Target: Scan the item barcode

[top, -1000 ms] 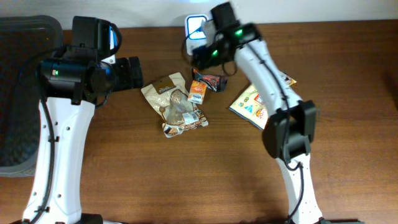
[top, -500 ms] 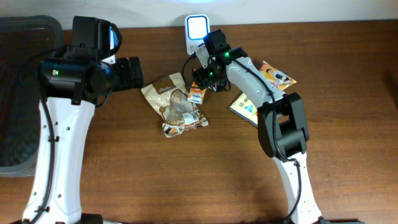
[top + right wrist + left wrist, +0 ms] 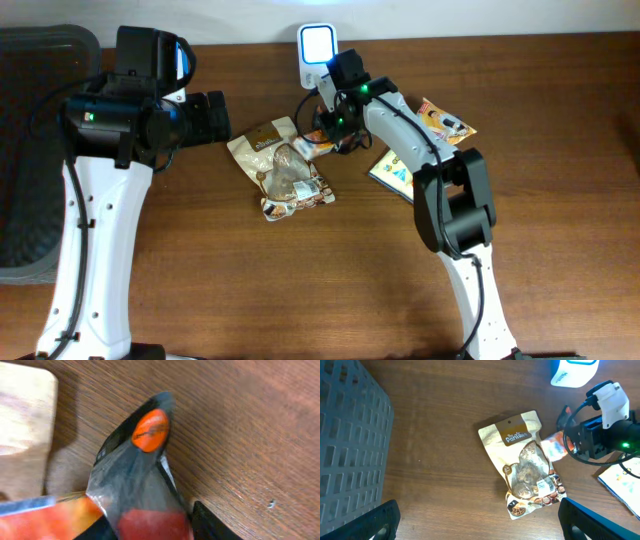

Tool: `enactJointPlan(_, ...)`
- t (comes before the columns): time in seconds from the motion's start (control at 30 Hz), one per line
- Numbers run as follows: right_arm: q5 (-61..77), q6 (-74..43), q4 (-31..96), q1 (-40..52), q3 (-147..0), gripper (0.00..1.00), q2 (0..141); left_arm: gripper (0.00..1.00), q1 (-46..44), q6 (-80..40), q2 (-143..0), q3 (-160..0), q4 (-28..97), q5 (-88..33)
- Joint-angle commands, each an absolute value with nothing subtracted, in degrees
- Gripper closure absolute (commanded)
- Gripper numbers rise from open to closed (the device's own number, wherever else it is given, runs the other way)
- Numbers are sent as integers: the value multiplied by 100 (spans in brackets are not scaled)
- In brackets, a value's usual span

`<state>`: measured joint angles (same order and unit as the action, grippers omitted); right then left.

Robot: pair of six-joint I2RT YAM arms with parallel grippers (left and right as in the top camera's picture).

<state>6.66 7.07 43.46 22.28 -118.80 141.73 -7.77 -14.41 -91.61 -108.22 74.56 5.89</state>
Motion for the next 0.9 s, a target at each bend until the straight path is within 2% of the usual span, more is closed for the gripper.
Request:
enactJointPlan(0.0,464,344,4392,2198,-11889,68,14335,1,-777,-1496,-9181,-10857,7467,631)
enactJointPlan(0.13,462,84,4442,2200,-12140,74,14269,1,-777,-1496,-9181,-10857,7467,631)
enactJointPlan(0.2,462,-113,4449,2200,-12379,82,14195,1,-777,-1496,-9181,-10857,7465,628)
enactJointPlan(0.27,462,-351,4508,2200,-12763,85,14108,1,-777,-1496,-9181,-10857,7465,628)
enactJointPlan(0.43,445,-449,4735,2200,-13968,86,14081,1,-777,-1496,-9181,-10857,7467,628)
enactJointPlan(0.57,381,-545,4805,2200,-14341,86,14081,1,-773,-1496,-9181,-10857,7467,631)
enactJointPlan(0.6,381,-545,4862,2200,-14344,82,14081,1,-773,-1496,-9181,-10857,7467,628)
enactJointPlan(0.7,405,-480,5339,2222,-14160,61,14171,1,-779,-1496,-9181,-10857,7465,628)
enactJointPlan(0.87,401,-213,5439,2248,-13415,52,14313,1,-773,-1496,-9181,-10857,7467,631)
